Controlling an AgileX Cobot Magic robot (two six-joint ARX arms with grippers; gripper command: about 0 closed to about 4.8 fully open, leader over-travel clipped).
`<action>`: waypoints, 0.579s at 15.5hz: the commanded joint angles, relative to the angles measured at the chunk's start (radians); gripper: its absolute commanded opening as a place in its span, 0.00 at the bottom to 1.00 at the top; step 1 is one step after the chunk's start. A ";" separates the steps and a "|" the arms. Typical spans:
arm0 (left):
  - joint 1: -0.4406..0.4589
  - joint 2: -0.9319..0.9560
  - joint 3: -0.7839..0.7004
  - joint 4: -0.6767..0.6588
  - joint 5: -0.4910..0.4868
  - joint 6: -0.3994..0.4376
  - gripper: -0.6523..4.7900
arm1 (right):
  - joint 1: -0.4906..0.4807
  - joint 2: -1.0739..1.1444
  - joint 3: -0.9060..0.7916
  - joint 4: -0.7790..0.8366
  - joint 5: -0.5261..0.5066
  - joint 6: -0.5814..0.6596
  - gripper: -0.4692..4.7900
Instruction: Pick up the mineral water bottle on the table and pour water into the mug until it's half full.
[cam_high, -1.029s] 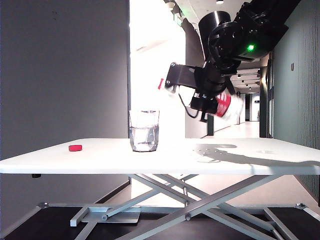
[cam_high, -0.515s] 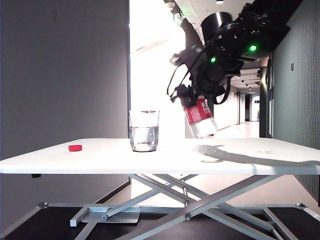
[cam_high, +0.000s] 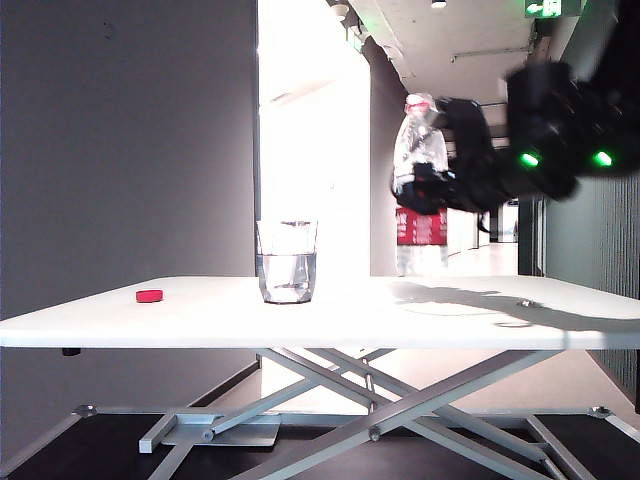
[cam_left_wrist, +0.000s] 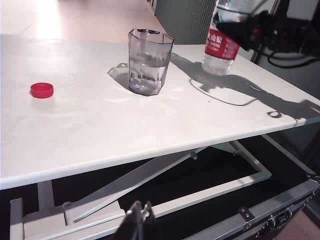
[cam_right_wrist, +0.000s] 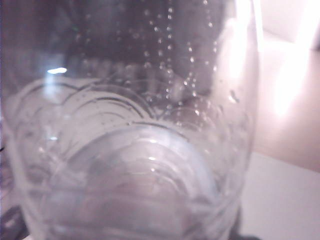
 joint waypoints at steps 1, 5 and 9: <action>-0.001 0.000 0.002 -0.005 0.006 0.004 0.11 | -0.026 0.046 0.010 0.103 -0.148 0.024 0.57; -0.001 0.000 0.002 -0.005 0.025 0.003 0.11 | -0.025 0.082 0.010 0.107 -0.149 0.020 0.57; -0.001 0.000 0.002 -0.005 0.028 0.003 0.11 | -0.025 0.083 0.010 0.105 -0.183 0.013 0.68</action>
